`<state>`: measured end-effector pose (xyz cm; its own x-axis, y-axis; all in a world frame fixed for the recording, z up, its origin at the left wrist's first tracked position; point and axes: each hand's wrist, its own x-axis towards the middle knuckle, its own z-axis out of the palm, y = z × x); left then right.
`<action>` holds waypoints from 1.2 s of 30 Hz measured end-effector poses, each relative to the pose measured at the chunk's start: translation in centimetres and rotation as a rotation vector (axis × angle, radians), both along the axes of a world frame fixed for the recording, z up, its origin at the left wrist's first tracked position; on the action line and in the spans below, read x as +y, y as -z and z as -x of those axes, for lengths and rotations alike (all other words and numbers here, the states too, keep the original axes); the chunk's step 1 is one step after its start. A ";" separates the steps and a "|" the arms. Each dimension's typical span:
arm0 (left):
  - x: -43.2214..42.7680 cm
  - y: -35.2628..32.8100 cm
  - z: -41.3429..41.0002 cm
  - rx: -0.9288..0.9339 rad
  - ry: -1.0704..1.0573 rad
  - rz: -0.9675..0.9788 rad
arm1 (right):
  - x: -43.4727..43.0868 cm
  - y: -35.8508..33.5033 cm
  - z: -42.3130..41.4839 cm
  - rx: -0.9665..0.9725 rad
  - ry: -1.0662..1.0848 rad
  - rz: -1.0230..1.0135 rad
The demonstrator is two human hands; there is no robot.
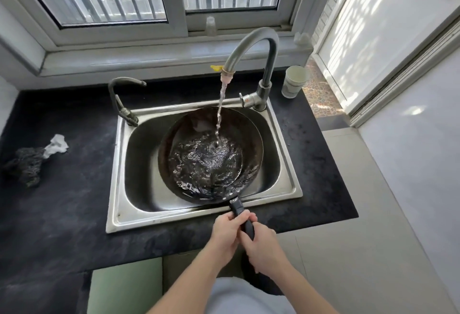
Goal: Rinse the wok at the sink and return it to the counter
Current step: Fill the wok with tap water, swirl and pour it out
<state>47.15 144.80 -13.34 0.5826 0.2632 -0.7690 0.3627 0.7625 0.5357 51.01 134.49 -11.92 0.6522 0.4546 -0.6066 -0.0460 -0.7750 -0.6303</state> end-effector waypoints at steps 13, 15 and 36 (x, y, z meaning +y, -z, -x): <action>-0.1 -0.3 -1.0 -0.048 0.041 0.079 | -0.6 0.6 -1.0 -0.113 -0.013 0.021; 0.1 -0.2 -0.5 -0.034 0.042 0.057 | -0.5 0.8 -0.4 -0.092 -0.006 0.026; 1.4 -1.2 -0.3 0.056 0.001 -0.087 | 1.4 0.8 -1.3 0.037 -0.069 -0.015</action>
